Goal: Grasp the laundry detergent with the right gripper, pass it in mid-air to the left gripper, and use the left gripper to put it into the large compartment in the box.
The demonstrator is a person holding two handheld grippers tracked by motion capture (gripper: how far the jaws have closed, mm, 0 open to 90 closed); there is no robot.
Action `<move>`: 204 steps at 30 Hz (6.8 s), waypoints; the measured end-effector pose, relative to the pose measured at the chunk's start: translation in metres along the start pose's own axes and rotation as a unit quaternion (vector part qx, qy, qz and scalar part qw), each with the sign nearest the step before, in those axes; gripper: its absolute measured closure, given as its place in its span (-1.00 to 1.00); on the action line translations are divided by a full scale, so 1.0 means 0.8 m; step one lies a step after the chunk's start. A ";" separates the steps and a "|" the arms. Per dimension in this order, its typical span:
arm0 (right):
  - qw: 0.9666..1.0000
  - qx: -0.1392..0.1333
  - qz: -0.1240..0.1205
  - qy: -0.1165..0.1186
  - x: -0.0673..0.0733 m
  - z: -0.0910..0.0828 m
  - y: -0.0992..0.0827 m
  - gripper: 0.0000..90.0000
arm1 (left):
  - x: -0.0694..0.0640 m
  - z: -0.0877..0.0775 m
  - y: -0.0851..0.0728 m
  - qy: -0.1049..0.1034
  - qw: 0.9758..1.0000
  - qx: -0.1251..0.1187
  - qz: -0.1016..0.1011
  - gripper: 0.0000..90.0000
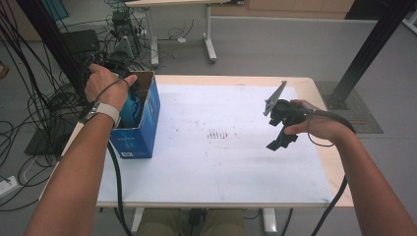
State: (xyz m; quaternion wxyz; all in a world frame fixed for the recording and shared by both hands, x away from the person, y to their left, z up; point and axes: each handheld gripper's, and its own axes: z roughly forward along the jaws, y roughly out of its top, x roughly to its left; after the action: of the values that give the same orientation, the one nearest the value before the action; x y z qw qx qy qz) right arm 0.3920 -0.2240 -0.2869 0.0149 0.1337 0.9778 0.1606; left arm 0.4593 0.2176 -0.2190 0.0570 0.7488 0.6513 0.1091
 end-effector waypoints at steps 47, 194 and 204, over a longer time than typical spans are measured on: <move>1.000 0.001 0.008 0.008 0.002 0.010 -0.006 -0.83 | -0.005 0.045 -0.011 -0.001 1.000 0.010 0.006 -0.16; 1.000 0.002 0.016 0.011 0.009 0.021 -0.022 -0.85 | -0.005 0.075 -0.017 -0.016 1.000 0.018 0.014 -0.18; 1.000 0.004 0.013 0.013 0.010 0.021 -0.019 -0.85 | 0.000 0.075 -0.018 -0.018 1.000 0.016 0.017 -0.36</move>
State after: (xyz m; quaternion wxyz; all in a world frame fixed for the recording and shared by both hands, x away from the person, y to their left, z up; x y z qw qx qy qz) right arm 0.3815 -0.2304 -0.3076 -0.0003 0.1441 0.9768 0.1587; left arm 0.4594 0.2233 -0.2802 0.0548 0.7624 0.6391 0.0858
